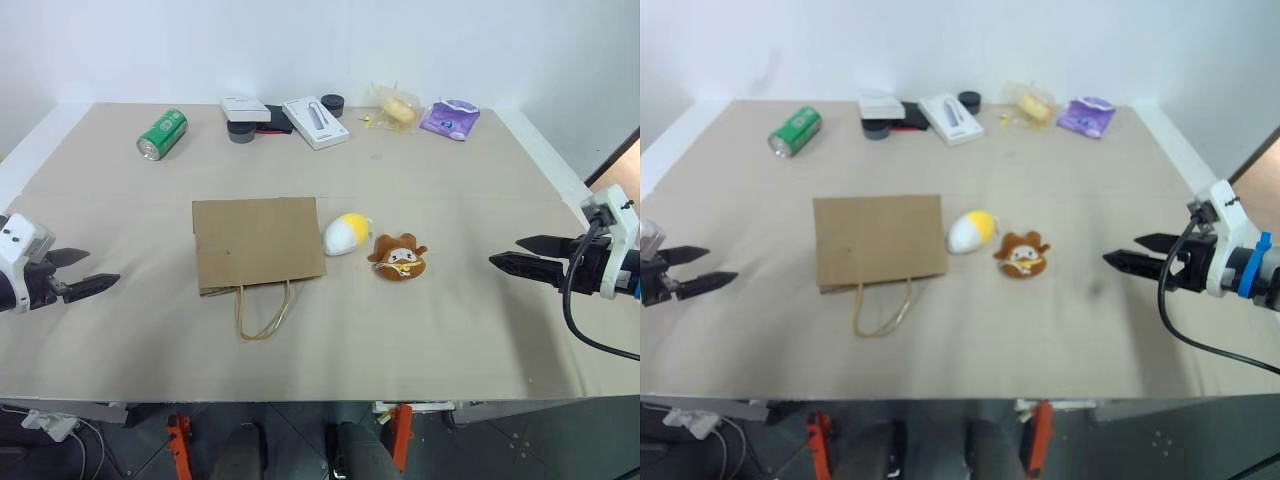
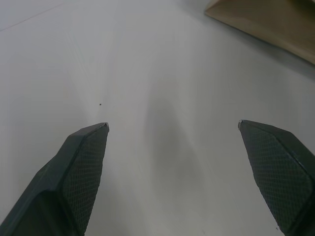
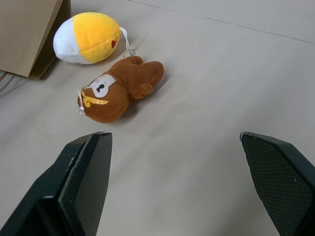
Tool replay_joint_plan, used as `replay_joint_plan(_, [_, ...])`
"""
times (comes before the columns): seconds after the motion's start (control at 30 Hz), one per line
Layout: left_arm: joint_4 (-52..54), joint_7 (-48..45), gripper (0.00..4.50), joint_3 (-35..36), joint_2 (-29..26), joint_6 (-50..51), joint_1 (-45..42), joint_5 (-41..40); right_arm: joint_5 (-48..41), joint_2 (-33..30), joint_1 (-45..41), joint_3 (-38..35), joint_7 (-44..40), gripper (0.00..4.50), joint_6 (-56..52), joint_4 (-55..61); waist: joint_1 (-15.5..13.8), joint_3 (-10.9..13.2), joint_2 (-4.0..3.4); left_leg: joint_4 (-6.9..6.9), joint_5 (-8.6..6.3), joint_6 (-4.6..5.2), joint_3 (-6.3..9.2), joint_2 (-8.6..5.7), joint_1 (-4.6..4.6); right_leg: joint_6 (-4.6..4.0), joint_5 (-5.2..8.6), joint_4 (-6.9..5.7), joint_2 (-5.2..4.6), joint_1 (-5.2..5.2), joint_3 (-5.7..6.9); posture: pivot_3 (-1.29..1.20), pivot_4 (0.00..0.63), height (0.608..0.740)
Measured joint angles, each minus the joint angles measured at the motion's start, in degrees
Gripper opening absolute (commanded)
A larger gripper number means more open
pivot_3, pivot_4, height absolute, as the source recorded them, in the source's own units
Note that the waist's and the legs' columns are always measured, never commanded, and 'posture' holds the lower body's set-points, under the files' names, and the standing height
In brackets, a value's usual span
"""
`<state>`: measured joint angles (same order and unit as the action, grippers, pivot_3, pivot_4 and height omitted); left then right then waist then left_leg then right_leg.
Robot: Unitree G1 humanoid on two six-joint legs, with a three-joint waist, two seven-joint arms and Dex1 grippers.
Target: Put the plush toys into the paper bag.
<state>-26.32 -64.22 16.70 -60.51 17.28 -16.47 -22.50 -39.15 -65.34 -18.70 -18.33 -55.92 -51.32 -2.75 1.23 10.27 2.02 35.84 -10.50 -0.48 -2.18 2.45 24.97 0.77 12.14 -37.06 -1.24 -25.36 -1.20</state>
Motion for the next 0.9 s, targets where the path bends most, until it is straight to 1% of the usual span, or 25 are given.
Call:
replay_joint_plan(0.1, [0.0, -0.3, 4.37, 0.0, 0.2, 0.1, -0.5, -0.1, 0.3, 0.3, -0.1, -0.1, 0.2, 4.50, 0.2, -0.1, 0.0, 0.0, 0.01, 0.04, 0.00, 0.00, -0.01, 0.00, 0.00, 0.02, -0.02, -0.01, 0.00, 0.02, 0.00, 0.00, 0.150, 0.740])
replay_joint_plan(0.17, [0.1, -0.5, 4.37, -0.1, 1.0, 0.2, -2.3, -0.2, 0.6, 1.9, 0.3, -0.8, 1.2, 4.50, 0.9, 0.1, -0.1, 0.0, 0.03, 0.13, 0.00, 0.00, 0.01, 0.00, 0.02, 0.07, -0.04, -0.02, 0.02, 0.06, 0.03, 0.00, 0.150, 0.740])
replay_joint_plan(0.27, [-0.5, -1.3, 4.37, -0.5, 1.2, 0.0, -4.4, -0.1, 0.6, 3.6, 3.1, -3.3, 2.2, 4.50, 1.2, 0.9, -0.1, 0.0, 0.02, 0.17, 0.00, 0.00, 0.00, -0.05, 0.05, 0.11, -0.07, -0.04, 0.01, 0.06, 0.00, 0.00, 0.150, 0.740])
replay_joint_plan(0.4, [-0.8, -1.4, 4.37, -0.5, 1.2, 0.0, -5.0, -0.1, 0.6, 3.8, 3.5, -3.8, 2.4, 4.50, 1.2, 0.9, -0.1, 0.0, 0.01, 0.19, 0.00, 0.00, -0.04, -0.10, 0.04, 0.14, -0.09, -0.04, 0.01, 0.06, -0.03, 0.00, 0.150, 0.740])
replay_joint_plan(0.47, [-2.4, -2.5, 4.37, -0.9, 1.3, -0.4, -6.8, 0.1, 0.8, 4.3, 4.6, -5.3, 2.8, 4.50, 2.0, 1.5, 0.0, 0.0, 0.01, 0.26, 0.00, 0.00, -0.05, -0.13, 0.03, 0.17, -0.11, -0.07, 0.01, 0.07, -0.04, 0.00, 0.150, 0.740])
replay_joint_plan(0.6, [-4.7, -2.7, 4.37, -1.6, 1.4, -2.1, -7.9, 1.3, 1.2, 4.9, 4.9, -5.3, 3.3, 4.50, 2.6, 1.5, 0.1, 0.0, 0.02, 0.46, 0.00, 0.00, -0.09, 0.04, 0.02, 0.04, -0.27, -0.09, 0.18, 0.07, -0.07, 0.00, 0.150, 0.740])
replay_joint_plan(0.8, [-5.8, -2.7, 4.37, -2.4, 3.6, -2.4, -8.6, 1.8, 2.6, 5.2, 4.8, -5.3, 2.3, 4.50, 6.4, -0.2, 0.0, 0.0, 0.02, 0.57, 0.01, 0.02, -0.15, 0.08, 0.03, 0.09, -0.36, -0.11, 0.21, 0.10, -0.11, 0.00, 0.150, 0.740])
replay_joint_plan(0.9, [-5.8, -1.3, 4.37, -2.8, 4.4, -3.8, -9.0, 2.9, 1.5, 7.3, 4.7, -6.6, -0.9, 4.50, 10.0, -0.9, 0.0, 0.0, 0.02, 0.57, 0.02, 0.02, -0.15, 0.10, 0.02, 0.10, -0.37, -0.13, 0.27, 0.10, -0.13, 0.00, 0.150, 0.740])
